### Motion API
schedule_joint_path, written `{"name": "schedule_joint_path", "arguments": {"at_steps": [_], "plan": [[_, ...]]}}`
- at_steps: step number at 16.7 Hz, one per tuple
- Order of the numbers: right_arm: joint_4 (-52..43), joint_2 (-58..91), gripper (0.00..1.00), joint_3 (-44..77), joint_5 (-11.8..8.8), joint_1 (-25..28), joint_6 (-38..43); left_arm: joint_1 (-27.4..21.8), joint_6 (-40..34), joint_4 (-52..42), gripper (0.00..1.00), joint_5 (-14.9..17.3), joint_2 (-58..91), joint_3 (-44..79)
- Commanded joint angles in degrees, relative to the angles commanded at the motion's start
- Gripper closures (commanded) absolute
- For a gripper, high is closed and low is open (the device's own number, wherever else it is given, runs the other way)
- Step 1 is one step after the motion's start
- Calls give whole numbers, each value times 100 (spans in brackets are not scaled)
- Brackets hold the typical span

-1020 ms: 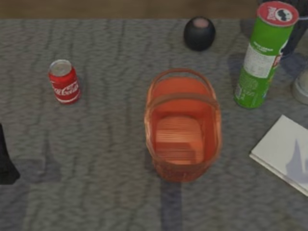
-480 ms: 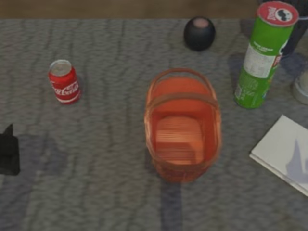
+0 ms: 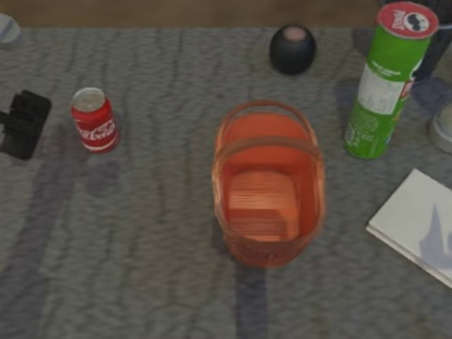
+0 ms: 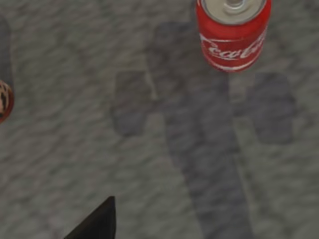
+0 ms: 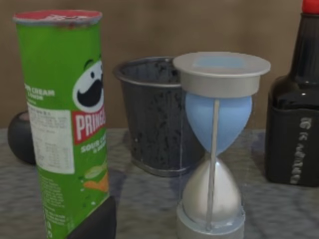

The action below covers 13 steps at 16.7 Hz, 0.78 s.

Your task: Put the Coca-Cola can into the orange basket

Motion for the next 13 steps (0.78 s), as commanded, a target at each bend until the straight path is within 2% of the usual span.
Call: {"name": "schedule_joint_path", "arguments": {"at_steps": [8, 13], "plan": [[0, 0, 0, 0, 0, 0, 0, -243, 1178, -2376, 0, -3, 4348, 4581], [0, 0, 0, 0, 0, 0, 0, -331, 1721, -3467, 0, -20, 6323, 6625]]}}
